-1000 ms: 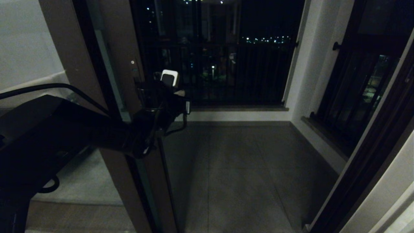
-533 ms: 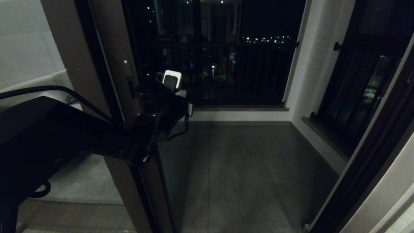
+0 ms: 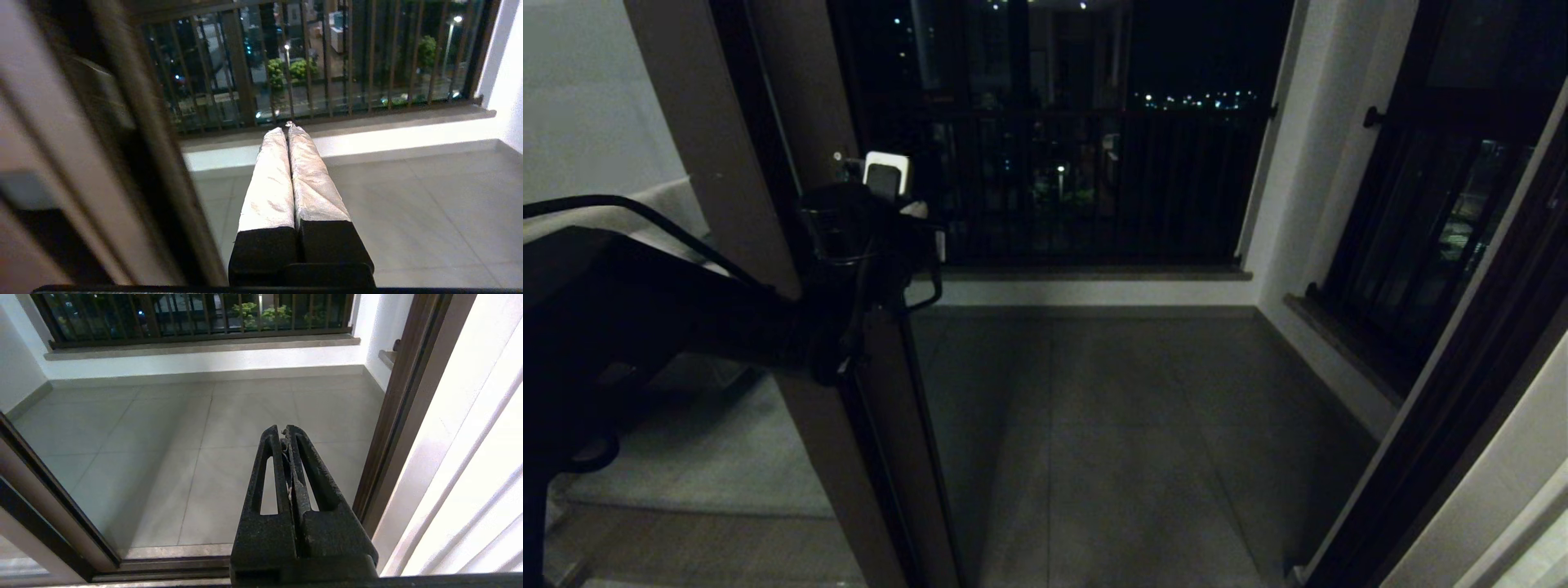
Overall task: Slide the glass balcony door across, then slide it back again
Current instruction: Open the slid door
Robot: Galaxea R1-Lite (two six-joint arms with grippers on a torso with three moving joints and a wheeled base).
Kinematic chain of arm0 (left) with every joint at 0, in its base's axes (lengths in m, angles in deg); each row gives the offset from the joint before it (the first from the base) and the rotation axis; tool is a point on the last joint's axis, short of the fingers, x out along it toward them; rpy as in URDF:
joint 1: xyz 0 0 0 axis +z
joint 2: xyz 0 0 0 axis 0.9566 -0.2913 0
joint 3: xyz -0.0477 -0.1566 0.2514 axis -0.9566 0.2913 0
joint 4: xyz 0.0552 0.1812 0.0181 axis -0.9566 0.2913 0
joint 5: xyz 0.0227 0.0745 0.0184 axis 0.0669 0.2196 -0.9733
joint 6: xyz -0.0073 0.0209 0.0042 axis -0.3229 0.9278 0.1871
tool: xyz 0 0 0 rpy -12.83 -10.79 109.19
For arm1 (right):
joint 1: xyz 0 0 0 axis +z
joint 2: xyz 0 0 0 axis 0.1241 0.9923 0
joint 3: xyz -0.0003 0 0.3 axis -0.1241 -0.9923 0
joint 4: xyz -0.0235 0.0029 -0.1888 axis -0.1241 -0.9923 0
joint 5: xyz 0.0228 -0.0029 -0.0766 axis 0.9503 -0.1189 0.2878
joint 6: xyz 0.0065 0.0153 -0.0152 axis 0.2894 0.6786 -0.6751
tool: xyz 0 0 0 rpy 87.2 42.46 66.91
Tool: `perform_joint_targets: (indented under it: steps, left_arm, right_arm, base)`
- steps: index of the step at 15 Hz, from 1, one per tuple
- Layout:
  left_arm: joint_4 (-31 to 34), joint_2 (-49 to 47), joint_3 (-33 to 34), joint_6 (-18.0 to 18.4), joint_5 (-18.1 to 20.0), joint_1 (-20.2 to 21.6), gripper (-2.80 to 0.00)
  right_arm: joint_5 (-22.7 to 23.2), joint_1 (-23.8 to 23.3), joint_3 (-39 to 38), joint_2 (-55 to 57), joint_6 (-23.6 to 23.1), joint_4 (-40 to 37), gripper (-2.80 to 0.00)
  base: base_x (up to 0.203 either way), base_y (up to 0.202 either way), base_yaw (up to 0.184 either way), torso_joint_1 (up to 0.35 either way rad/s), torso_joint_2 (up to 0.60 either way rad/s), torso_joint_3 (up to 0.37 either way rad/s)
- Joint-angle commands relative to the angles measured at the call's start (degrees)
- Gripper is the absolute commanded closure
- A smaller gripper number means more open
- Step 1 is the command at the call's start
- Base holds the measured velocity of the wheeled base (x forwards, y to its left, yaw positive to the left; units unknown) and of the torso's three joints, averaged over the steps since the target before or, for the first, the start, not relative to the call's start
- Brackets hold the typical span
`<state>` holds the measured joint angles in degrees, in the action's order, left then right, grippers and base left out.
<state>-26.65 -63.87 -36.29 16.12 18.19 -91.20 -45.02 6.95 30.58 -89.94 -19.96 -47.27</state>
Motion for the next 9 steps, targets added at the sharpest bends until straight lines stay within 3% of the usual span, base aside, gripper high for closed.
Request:
perform_joint_targets:
  steps: [1,5,9]
  left_arm:
    - [-0.3,2.6,1.9,-0.2,-0.2,1.3,0.0]
    - [0.5,12.8,15.3,-2.4,0.6,2.0,0.0]
    - [0.5,13.3,15.7,-3.3,1.3,4.1,0.0]
  right_arm:
    - [0.0,0.0,0.0,0.1,0.0,0.0,0.0]
    - [0.0,0.0,0.0,0.1,0.0,0.0,0.0]
    - [0.0,0.0,0.0,0.1,0.0,0.0,0.0]
  base:
    - [0.0,0.0,0.0,0.0,0.0,0.0]
    - [0.0,0.0,0.0,0.0,0.0,0.0]
    - [0.0,0.0,0.0,0.0,0.0,0.0]
